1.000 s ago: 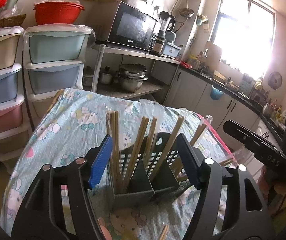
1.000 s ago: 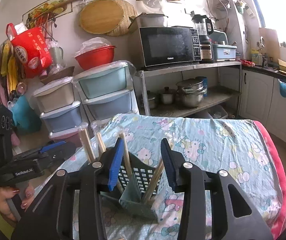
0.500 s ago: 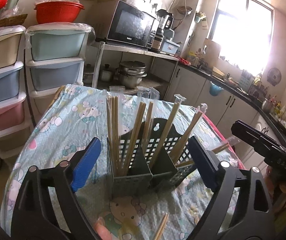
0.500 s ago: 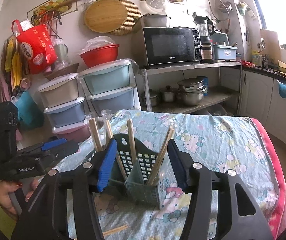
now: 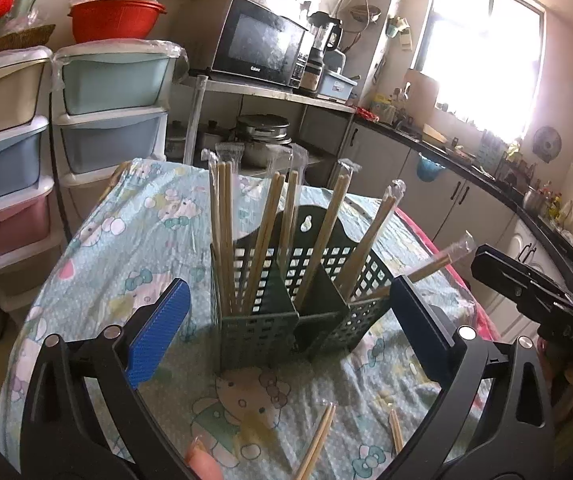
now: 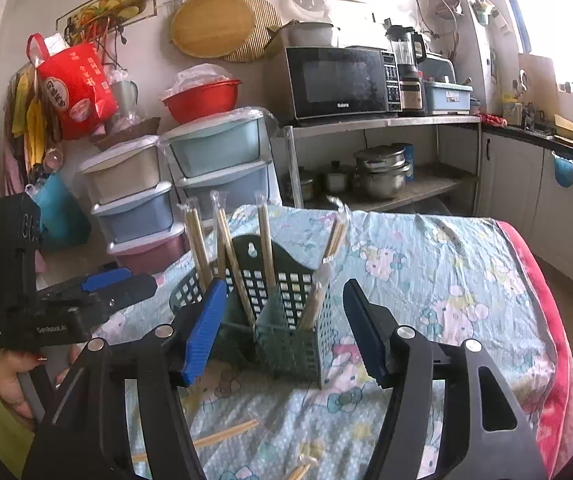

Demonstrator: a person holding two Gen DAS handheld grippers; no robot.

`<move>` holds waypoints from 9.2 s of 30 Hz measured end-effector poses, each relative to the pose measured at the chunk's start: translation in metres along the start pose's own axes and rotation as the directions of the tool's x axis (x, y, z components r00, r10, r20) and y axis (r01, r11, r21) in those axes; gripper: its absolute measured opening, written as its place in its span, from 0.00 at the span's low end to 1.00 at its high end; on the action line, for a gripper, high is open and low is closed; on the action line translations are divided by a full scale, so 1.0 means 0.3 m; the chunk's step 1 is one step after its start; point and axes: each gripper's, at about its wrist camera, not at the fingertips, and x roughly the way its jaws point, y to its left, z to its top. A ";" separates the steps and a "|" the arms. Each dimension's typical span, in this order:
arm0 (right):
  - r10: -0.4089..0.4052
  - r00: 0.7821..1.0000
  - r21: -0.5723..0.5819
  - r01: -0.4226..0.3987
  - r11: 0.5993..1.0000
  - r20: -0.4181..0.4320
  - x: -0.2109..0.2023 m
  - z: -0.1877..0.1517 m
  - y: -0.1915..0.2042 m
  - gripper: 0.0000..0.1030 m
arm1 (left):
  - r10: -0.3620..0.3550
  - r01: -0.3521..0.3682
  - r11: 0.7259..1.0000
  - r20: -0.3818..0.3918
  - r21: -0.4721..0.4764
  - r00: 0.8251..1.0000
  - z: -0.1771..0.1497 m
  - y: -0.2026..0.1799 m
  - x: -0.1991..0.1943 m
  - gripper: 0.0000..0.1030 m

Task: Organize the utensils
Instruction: 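Raise both open grippers away from the caddy, then move both grippers down to the loose chopsticks beside the caddy, then close the right gripper on a chopstick while the left gripper grasps another chopstick, then lift the held chopsticks upright with both grippers and carry them over the caddy, then lower the chopsticks into the caddy compartments with both grippers, then open both grippers to release the chopsticks into the caddy, then raise both open grippers away from the caddy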

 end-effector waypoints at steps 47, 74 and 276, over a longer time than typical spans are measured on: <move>0.026 0.959 0.070 -0.007 0.998 -0.283 0.060 -0.362 -0.059 0.54 | -0.027 0.043 0.996 -0.213 0.074 0.977 -0.219 -0.101 0.144 0.89; 0.080 0.893 0.145 -0.017 0.989 -0.443 0.196 -0.493 -0.075 0.26 | -0.045 0.099 0.988 -0.390 0.118 0.920 -0.360 -0.157 0.310 0.57; -0.025 0.998 0.017 0.027 0.999 -0.063 -0.072 -0.224 0.024 0.86 | 0.067 -0.067 0.998 -0.005 0.011 0.998 -0.213 -0.068 -0.066 0.90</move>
